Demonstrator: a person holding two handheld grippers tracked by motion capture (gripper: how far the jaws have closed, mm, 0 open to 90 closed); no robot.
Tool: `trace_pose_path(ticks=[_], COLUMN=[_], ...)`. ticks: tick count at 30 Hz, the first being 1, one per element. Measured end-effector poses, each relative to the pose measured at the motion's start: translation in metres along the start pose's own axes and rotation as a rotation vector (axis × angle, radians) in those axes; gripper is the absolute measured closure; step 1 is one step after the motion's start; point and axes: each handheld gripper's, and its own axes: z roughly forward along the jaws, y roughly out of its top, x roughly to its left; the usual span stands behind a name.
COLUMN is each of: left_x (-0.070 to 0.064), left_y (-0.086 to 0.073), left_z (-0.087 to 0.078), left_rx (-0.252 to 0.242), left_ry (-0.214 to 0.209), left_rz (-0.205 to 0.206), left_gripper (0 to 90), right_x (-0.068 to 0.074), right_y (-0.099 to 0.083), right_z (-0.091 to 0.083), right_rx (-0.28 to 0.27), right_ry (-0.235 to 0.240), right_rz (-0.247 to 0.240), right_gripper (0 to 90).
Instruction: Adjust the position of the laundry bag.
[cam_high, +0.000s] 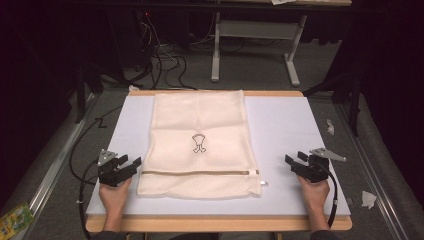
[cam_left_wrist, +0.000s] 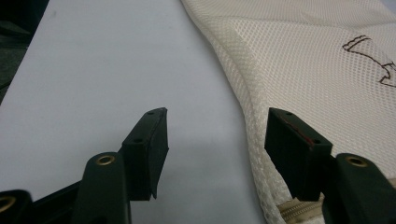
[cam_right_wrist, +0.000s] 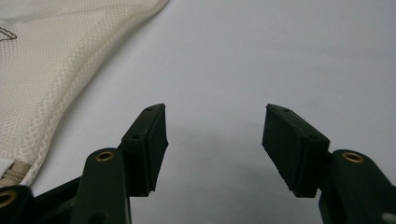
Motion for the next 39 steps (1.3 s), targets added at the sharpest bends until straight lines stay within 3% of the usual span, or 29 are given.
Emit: trace_pose_path(ticks=[6,13,21,27,31,36,39], left_x=[-0.001,0.002,-0.005,-0.012,-0.018,-0.024,-0.028], left_y=[0.000,0.002,0.007,0.012,0.012,0.014,0.016], left_z=[0.000,0.002,0.000,0.000,0.003,0.000,0.000], left_rx=[0.009,0.031,0.054,0.053,0.073,0.089,0.105], left_ry=[-0.022,-0.050,-0.069,-0.084,-0.074,-0.061,-0.057], left_rz=[0.015,-0.007,0.032,0.028,0.038,0.057,0.062], left_gripper=[40.1,39.8,38.6,38.5,38.4,36.9,36.5], right_x=[0.000,0.001,0.002,0.011,0.018,0.031,0.037], right_y=[0.001,0.002,0.008,0.012,0.016,0.021,0.022], right_z=[0.002,0.001,-0.001,0.001,0.001,0.002,0.006], right_rx=[0.022,0.018,0.028,0.043,0.049,0.064,0.073], right_ry=[-0.009,-0.010,0.007,0.022,0.031,0.052,0.073], right_rz=[-0.008,-0.002,0.042,0.021,0.018,-0.021,-0.003], right_gripper=[42.2,39.3,39.4,40.6,41.4,41.9,41.9])
